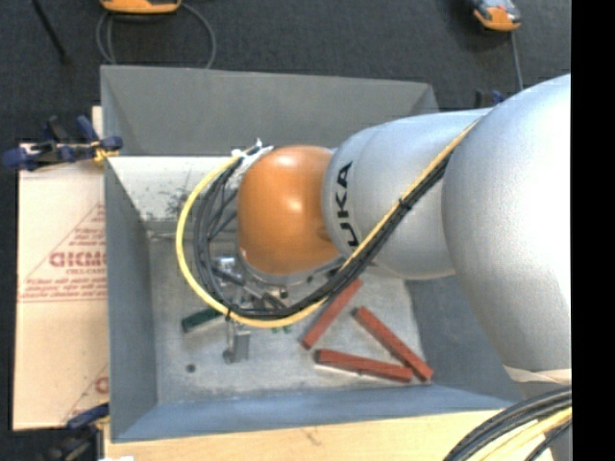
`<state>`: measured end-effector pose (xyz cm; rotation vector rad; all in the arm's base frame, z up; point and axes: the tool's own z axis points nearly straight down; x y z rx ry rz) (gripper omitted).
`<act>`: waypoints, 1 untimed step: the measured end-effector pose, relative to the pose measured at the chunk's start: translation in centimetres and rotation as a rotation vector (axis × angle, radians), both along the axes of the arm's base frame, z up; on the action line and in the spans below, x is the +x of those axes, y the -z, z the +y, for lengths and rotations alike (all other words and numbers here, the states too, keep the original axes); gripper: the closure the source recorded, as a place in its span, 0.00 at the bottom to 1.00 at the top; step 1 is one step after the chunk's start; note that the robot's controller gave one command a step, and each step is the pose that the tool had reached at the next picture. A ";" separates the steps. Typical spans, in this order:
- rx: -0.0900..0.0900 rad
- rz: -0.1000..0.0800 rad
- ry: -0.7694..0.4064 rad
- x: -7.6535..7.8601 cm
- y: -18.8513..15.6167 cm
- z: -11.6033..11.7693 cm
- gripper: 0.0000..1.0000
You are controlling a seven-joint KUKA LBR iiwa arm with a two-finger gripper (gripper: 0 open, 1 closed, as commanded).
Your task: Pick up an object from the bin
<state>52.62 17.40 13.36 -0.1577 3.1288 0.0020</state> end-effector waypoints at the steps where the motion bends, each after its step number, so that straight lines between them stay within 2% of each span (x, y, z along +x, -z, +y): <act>1: 0.002 0.002 0.062 4.4 5.6 1.1 0.00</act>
Offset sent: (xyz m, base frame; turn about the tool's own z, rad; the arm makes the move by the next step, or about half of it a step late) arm 0.0626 -0.0291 -0.0636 -0.3904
